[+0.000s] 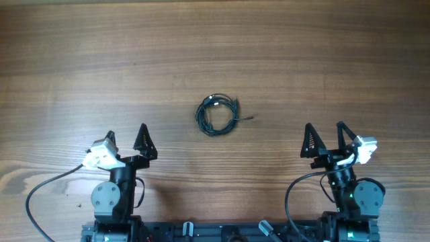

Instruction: Untangle cables

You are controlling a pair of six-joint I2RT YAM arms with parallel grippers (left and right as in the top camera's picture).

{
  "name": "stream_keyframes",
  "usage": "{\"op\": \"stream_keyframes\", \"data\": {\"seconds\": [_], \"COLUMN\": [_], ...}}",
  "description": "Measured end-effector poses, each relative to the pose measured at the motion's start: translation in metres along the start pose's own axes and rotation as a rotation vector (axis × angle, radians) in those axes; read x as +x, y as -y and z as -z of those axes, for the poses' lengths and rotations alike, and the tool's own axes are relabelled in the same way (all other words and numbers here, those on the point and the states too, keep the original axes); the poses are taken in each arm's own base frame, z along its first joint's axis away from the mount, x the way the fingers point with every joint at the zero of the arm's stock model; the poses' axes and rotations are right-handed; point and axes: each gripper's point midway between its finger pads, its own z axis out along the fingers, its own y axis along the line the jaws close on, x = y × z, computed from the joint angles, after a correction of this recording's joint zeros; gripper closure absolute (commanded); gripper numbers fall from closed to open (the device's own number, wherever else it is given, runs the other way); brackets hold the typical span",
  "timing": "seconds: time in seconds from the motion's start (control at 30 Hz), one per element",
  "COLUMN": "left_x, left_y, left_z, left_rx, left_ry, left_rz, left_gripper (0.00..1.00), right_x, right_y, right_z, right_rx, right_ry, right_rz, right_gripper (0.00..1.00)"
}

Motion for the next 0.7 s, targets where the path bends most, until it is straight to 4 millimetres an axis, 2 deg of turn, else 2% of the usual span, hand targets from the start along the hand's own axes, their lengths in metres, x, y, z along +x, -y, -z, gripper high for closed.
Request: {"op": "stream_keyframes", "data": {"seconds": [0.57,0.7], "left_x": [0.0001,0.0000], "left_y": [0.0000,0.0000], "left_z": [0.0000,0.0000], "left_rx": [0.000,0.000], "left_ry": [0.000,0.000], "left_rz": [0.000,0.000], "left_gripper": [0.00,0.00], "right_x": [0.0021,-0.0065], "right_y": [0.0011,0.0028], "right_z": [-0.0006,-0.0005], "right_rx": [0.004,0.019], "right_ry": [-0.010,0.029], "right_rz": [-0.003,0.005], "right_gripper": [0.00,0.00]}}
